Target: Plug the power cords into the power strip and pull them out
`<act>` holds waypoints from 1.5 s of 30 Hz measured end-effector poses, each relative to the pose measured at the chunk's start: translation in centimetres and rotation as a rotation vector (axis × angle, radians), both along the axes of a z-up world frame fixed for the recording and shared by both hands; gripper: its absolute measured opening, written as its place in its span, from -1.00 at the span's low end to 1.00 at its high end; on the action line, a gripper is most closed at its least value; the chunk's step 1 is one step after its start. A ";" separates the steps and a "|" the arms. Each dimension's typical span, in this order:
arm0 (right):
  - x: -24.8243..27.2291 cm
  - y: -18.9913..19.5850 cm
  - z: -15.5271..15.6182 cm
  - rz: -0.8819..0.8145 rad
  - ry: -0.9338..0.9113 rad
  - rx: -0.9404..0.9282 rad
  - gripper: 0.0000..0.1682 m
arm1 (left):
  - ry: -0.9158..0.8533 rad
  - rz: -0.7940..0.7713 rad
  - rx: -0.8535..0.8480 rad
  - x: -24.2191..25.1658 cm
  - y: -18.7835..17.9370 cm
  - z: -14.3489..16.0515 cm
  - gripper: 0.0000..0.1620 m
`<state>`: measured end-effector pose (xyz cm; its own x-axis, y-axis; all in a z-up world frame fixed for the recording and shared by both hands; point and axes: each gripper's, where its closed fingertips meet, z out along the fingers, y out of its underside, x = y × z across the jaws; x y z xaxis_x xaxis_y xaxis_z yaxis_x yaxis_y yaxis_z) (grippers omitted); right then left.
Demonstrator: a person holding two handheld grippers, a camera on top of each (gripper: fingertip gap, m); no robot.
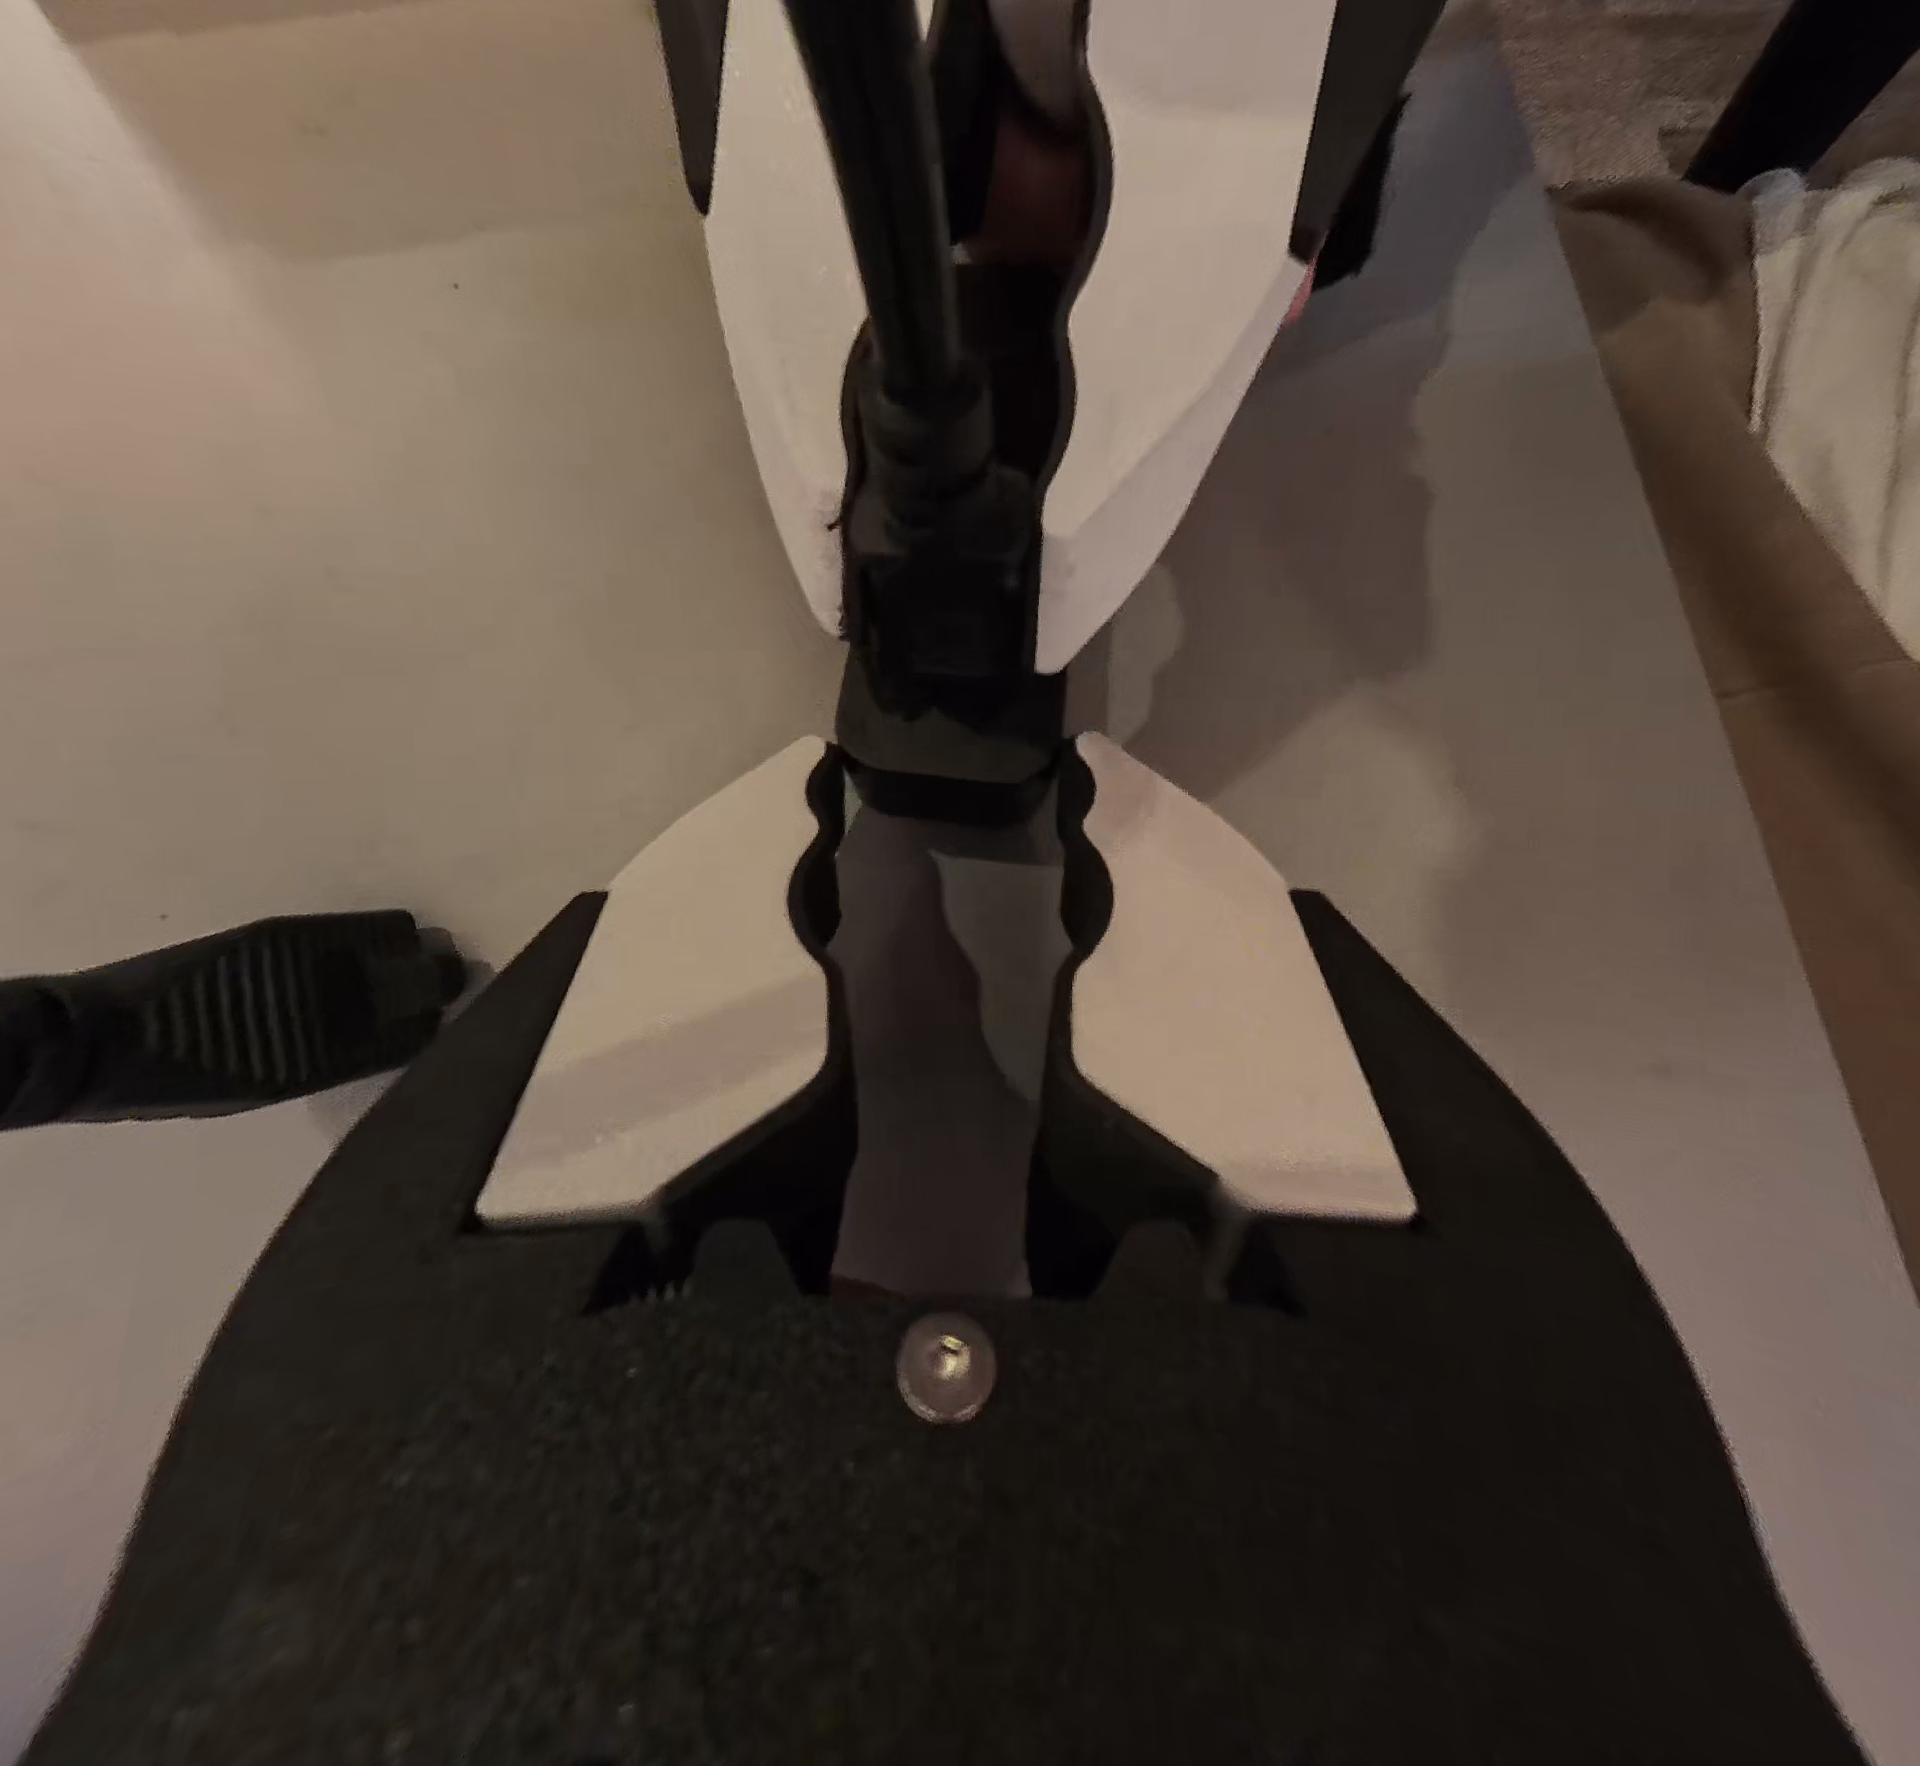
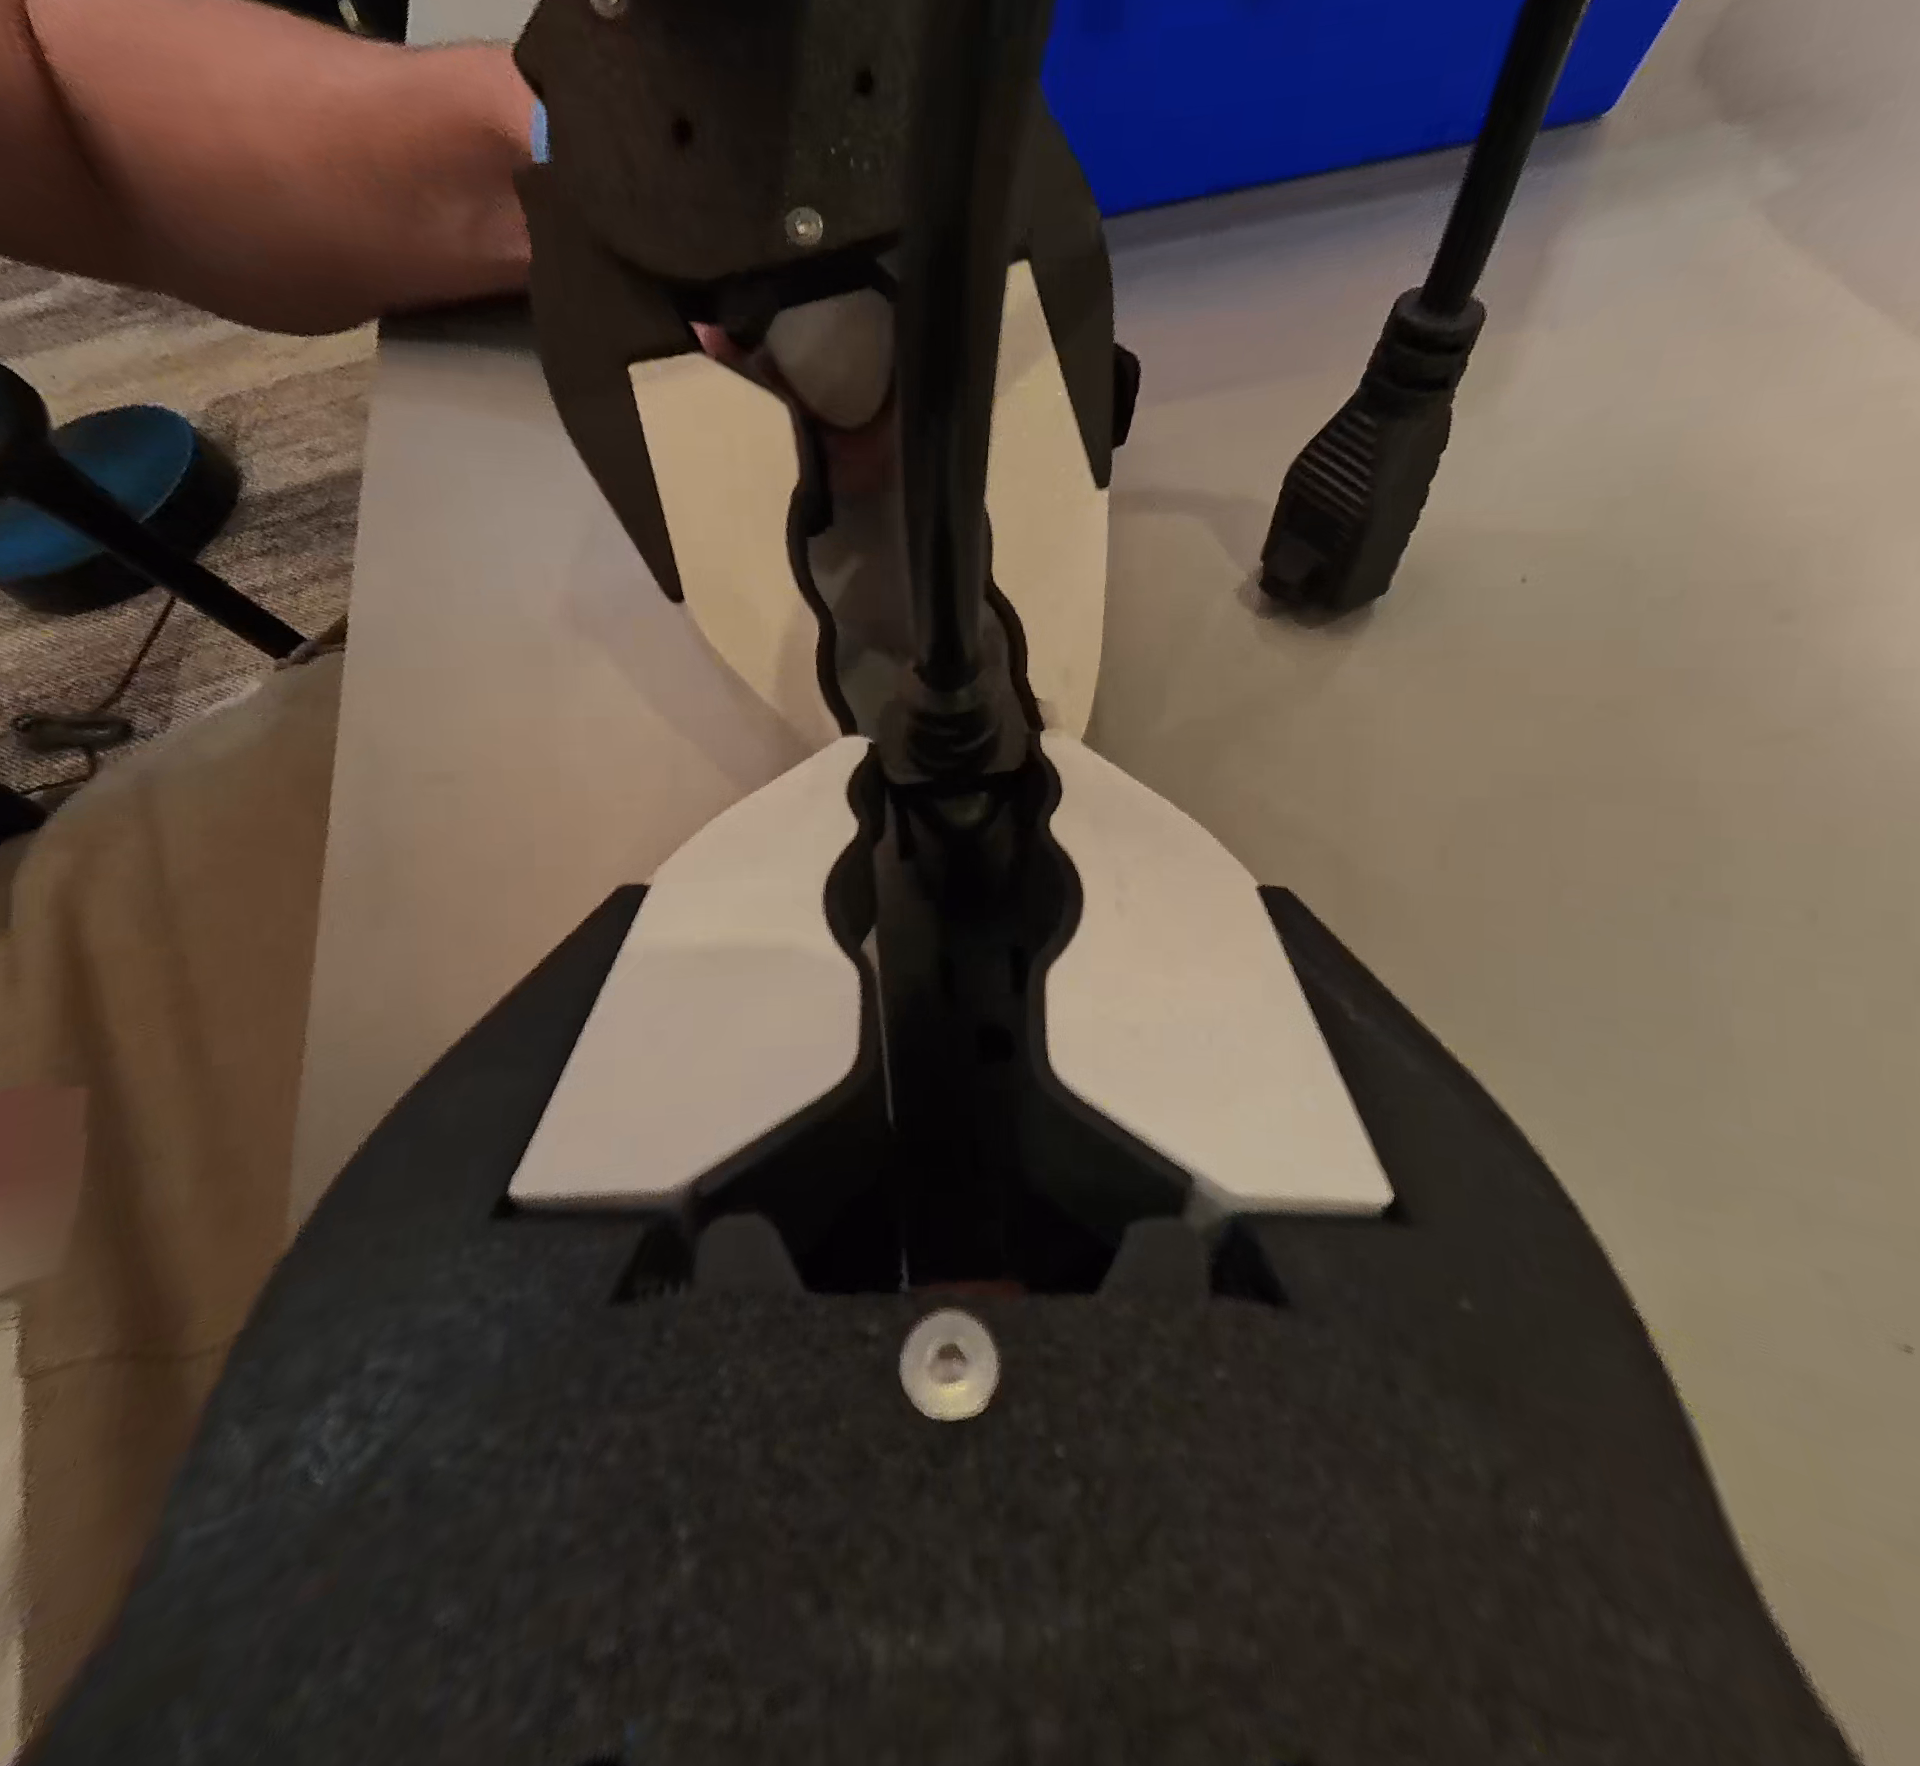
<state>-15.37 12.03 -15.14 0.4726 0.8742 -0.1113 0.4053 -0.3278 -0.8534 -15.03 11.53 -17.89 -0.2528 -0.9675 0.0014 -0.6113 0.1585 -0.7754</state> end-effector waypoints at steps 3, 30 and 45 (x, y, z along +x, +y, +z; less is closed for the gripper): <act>-0.1 -0.2 -0.2 0.018 -0.018 0.008 -0.70 | -0.032 -0.007 0.048 0.0 -0.2 0.3 -0.54; -0.2 -0.7 -0.3 0.073 -0.030 0.026 -0.70 | -0.051 -0.014 -0.051 0.0 -1.4 1.0 -0.98; 2.8 -1.6 -3.2 0.085 -0.294 -0.021 -0.50 | -0.132 0.033 0.107 1.9 -1.0 1.6 -0.55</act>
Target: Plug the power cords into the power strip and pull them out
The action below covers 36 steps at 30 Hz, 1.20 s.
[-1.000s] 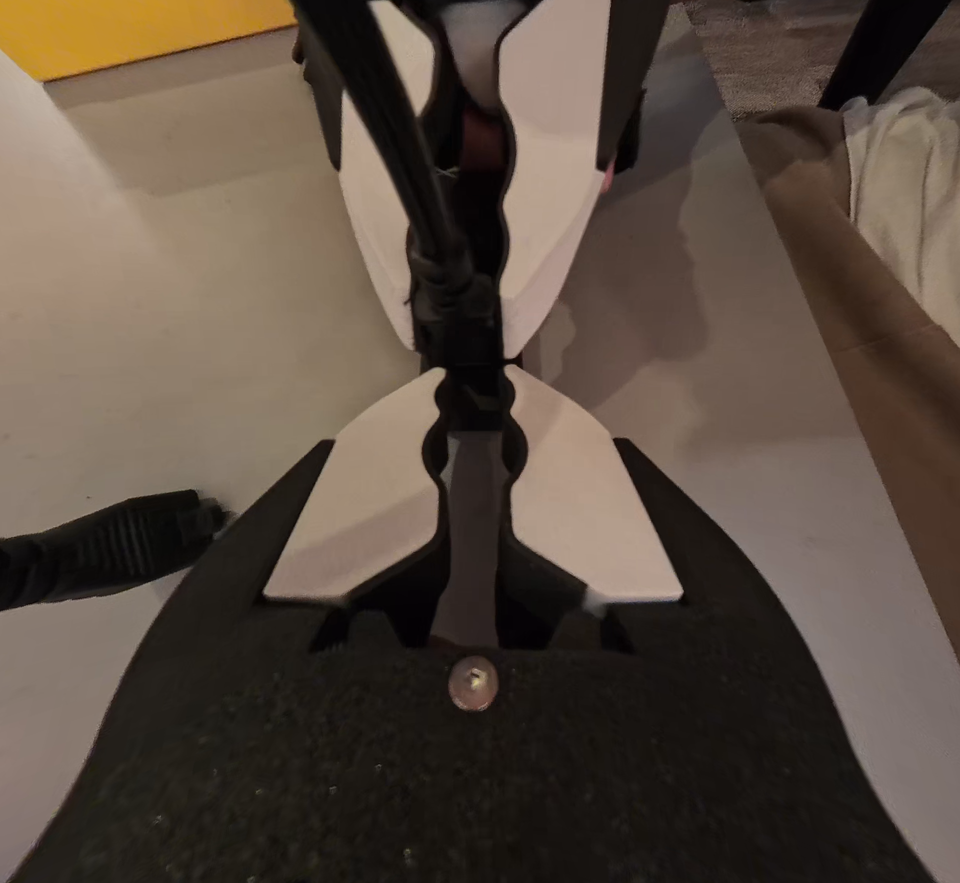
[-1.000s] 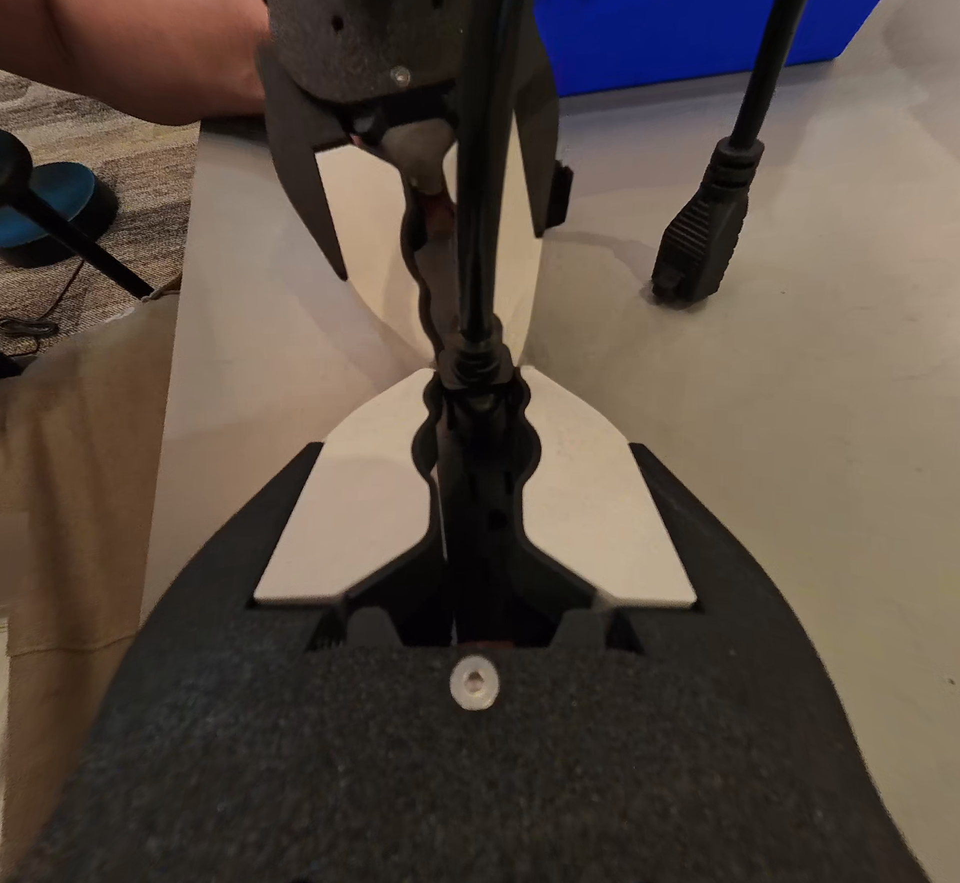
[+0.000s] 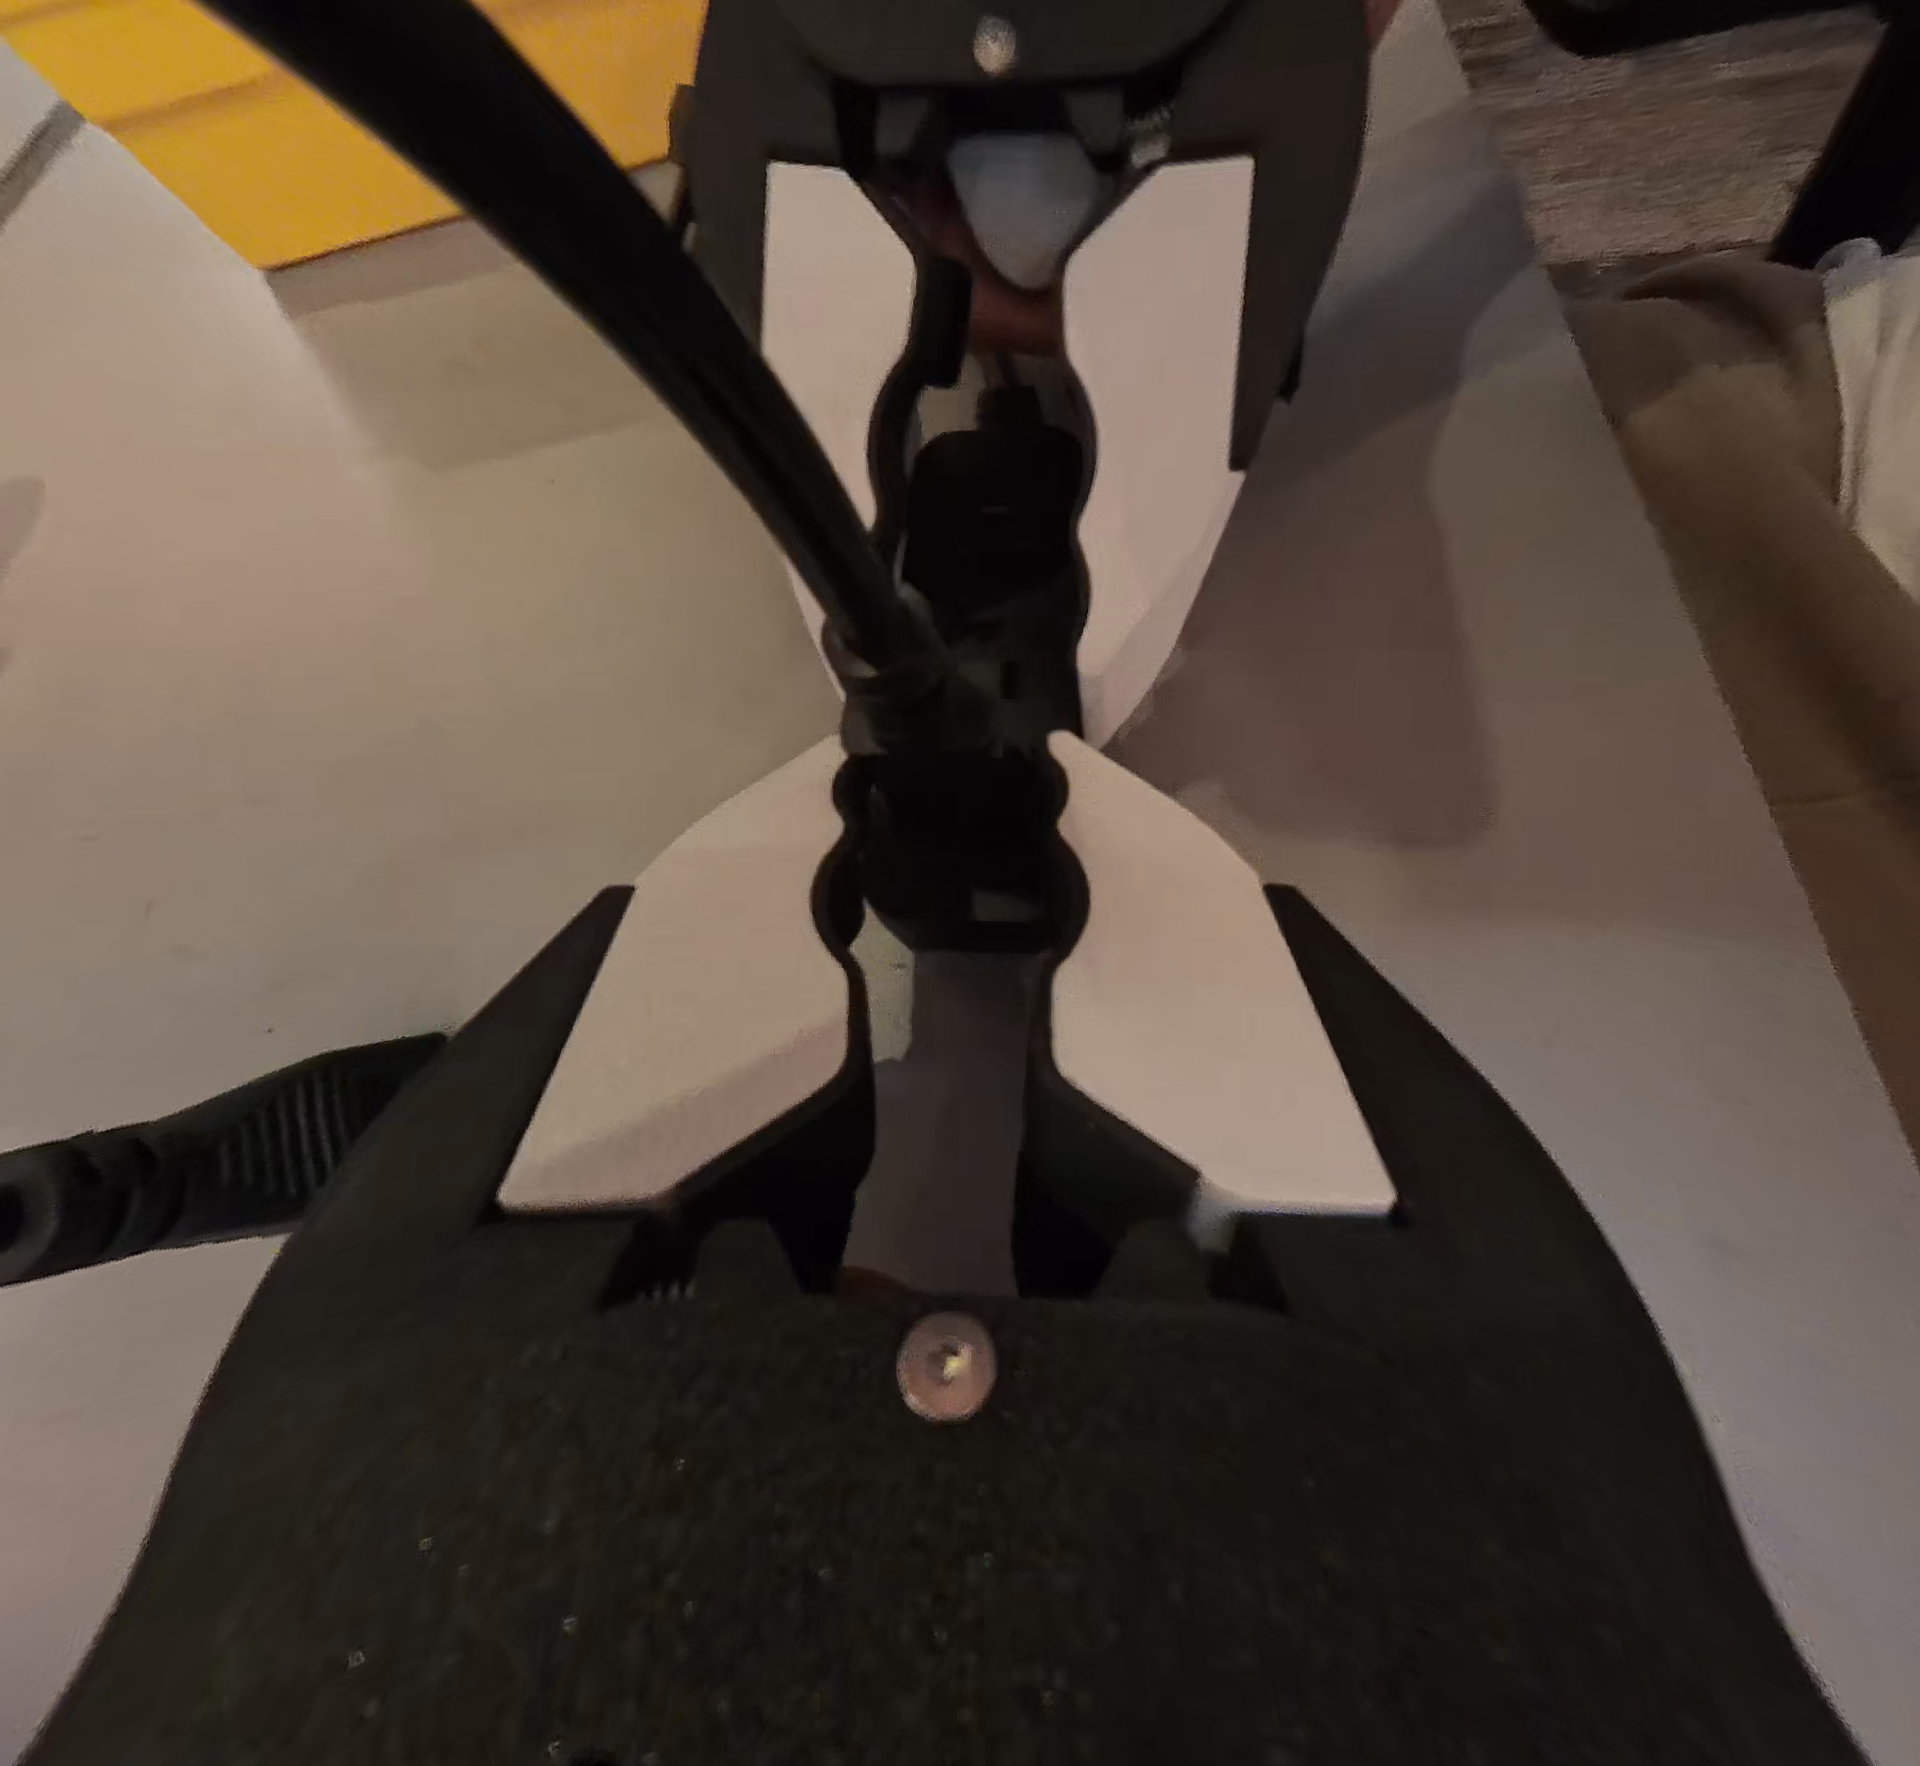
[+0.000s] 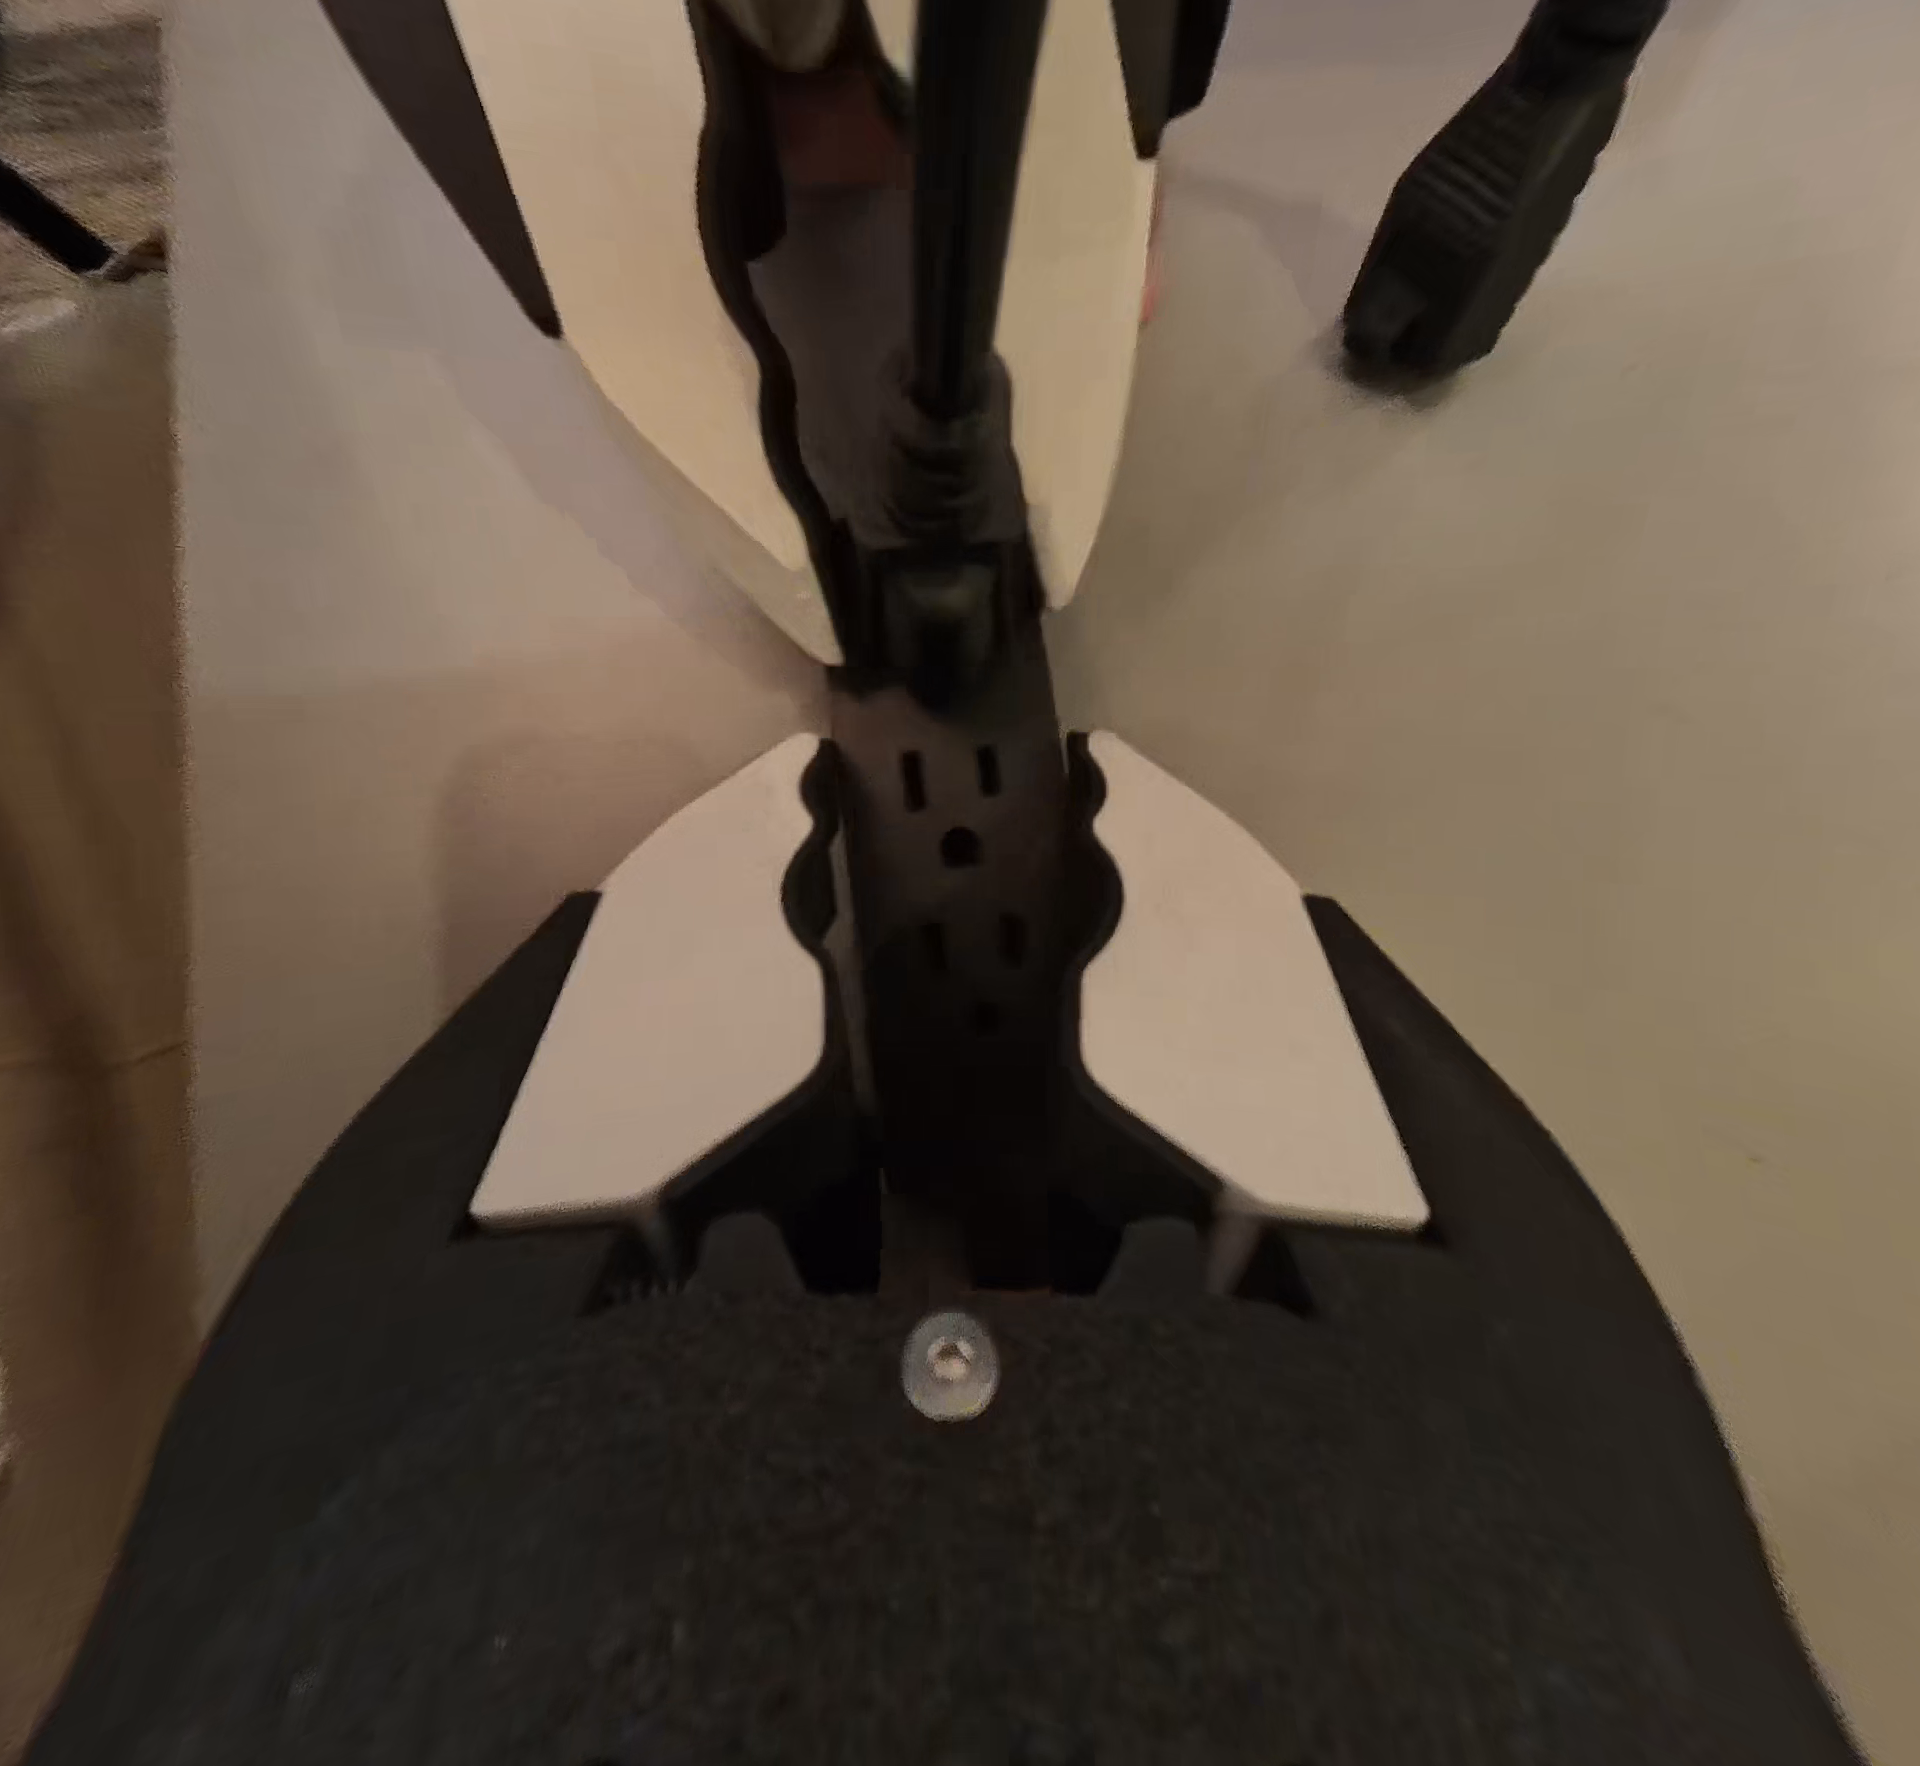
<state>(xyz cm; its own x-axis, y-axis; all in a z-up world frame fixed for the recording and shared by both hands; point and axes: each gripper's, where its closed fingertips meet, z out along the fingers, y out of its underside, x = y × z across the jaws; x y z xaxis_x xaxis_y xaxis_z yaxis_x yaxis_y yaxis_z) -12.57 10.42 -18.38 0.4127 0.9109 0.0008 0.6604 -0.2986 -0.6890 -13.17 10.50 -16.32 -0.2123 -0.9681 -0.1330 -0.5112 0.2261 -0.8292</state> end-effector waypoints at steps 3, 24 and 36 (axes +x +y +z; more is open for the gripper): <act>0.3 -0.2 -0.2 0.009 -0.046 0.005 -0.49 | 0.006 0.007 -0.031 0.3 0.0 0.1 -0.64; 0.2 -1.0 -0.4 0.020 -0.031 -0.022 -0.48 | -0.008 -0.114 -0.068 -0.1 -0.9 0.5 -0.69; -0.1 -0.8 -0.1 0.016 0.025 -0.030 -0.49 | -0.126 -0.031 -0.193 -0.1 -1.0 2.7 -0.72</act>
